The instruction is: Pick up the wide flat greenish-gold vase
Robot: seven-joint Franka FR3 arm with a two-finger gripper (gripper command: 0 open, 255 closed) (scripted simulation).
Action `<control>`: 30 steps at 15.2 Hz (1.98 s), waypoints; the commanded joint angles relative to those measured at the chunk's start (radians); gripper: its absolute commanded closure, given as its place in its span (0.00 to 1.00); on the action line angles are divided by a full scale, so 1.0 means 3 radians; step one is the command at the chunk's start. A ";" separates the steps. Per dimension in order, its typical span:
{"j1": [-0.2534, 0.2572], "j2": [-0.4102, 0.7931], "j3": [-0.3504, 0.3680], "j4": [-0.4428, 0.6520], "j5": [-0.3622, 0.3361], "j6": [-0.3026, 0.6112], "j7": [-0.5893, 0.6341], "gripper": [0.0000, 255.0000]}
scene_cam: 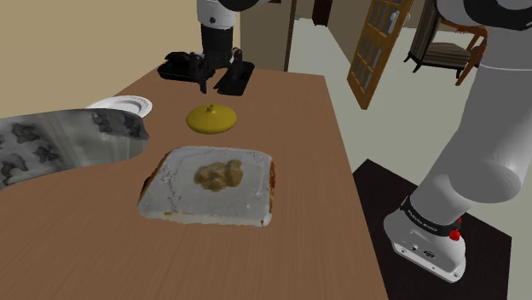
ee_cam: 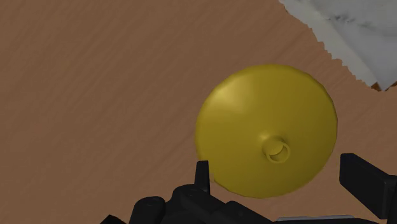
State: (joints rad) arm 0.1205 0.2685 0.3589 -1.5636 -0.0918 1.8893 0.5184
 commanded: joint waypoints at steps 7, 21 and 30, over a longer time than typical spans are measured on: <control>0.0134 0.0428 -0.0013 0.0295 -0.0160 0.0087 0.0147 0.00; 0.0130 0.0443 -0.0018 0.0200 -0.0168 0.0196 0.0154 1.00; 0.0151 0.0414 -0.0004 0.0564 -0.0148 -0.0193 0.0135 1.00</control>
State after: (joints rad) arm 0.1657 0.3936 0.3574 -1.4085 -0.1369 1.8461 0.5604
